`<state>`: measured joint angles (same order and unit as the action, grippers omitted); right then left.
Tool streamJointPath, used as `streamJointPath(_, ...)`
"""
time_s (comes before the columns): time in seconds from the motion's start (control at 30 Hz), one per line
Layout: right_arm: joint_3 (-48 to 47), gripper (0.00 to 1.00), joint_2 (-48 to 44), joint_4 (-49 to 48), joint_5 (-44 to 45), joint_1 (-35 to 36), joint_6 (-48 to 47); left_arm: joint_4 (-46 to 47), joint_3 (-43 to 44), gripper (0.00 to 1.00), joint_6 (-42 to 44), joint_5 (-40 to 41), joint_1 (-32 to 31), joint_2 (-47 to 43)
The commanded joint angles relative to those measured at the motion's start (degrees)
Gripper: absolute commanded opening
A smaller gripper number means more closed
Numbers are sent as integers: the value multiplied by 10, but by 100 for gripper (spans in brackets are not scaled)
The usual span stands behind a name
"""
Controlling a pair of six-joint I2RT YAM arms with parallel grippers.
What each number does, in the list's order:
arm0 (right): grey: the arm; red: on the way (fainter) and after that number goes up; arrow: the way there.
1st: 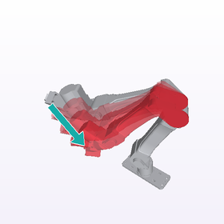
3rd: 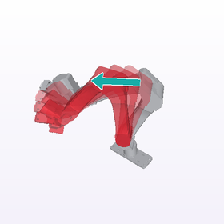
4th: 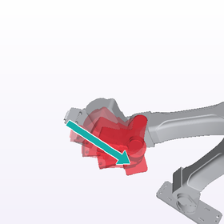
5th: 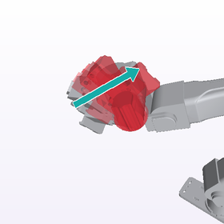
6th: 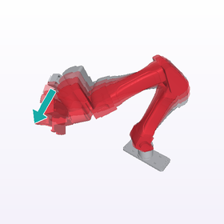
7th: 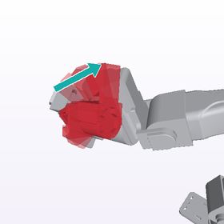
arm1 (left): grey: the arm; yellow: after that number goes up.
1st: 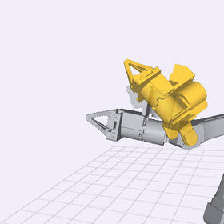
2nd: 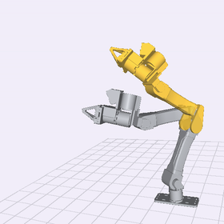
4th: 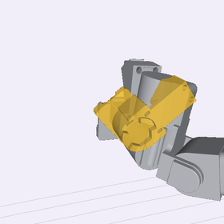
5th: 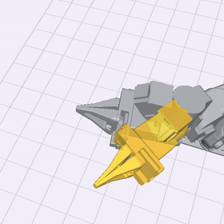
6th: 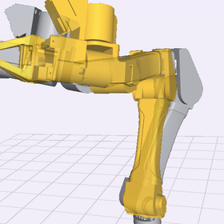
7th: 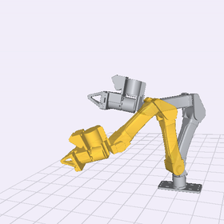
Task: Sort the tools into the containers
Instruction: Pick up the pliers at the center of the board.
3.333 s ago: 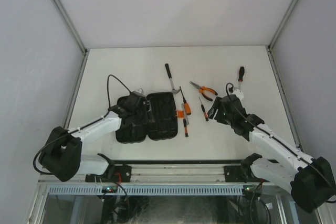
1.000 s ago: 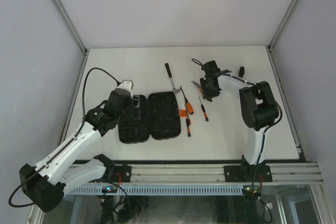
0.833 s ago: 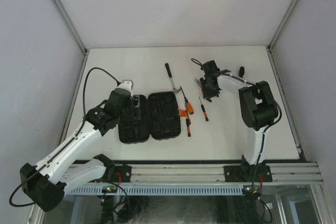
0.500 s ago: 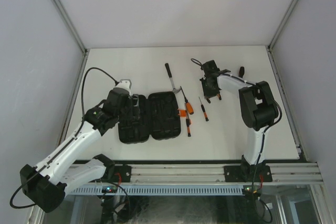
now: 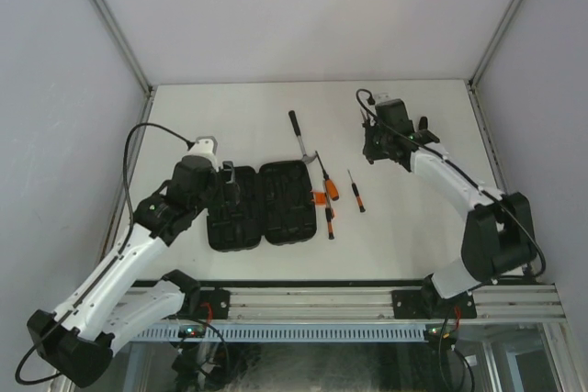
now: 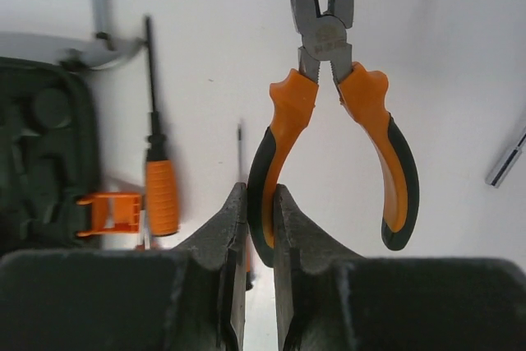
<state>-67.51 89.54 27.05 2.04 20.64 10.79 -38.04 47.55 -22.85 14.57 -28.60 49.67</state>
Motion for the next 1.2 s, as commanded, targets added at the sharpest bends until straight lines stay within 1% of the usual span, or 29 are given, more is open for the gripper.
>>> streamJointPath(0.0, 43, 0, -86, -90, -49, 16, 25, 36, -22, 76, 3, -25, 20, -37)
streamJointPath(0.07, 66, 0, -116, -112, -49, 32, 27, 41, -25, 77, 4, -31, 25, -47)
streamJointPath(0.17, 96, 0, -160, -144, -29, 78, 16, 52, -28, 77, 2, -43, 36, -59)
streamJointPath(0.33, 191, 0, -240, -260, -27, 147, -3, 67, -34, 78, -2, -77, 58, -67)
streamJointPath(0.37, 213, 0, -265, -289, -40, 161, -16, 68, -34, 78, -1, -79, 61, -66)
streamJointPath(0.5, 303, 0, -328, -401, -33, 229, -92, 70, -34, 78, -1, -84, 66, -69)
streamJointPath(0.6, 348, 0, -358, -442, -11, 279, -162, 77, -36, 77, -1, -86, 66, -82)
streamJointPath(0.67, 359, 0, -368, -442, -8, 310, -193, 84, -40, 77, -1, -93, 66, -95)
streamJointPath(0.77, 360, 0, -378, -412, -14, 346, -237, 90, -48, 78, -7, -111, 66, -111)
streamJointPath(0.87, 360, 0, -389, -380, -17, 375, -273, 90, -48, 76, -11, -140, 65, -121)
streamJointPath(0.97, 360, 0, -400, -355, -18, 394, -301, 85, -43, 75, -12, -150, 58, -130)
streamJointPath(1.17, 360, 0, -419, -301, -54, 408, -366, 55, -11, 74, -10, -137, 4, -131)
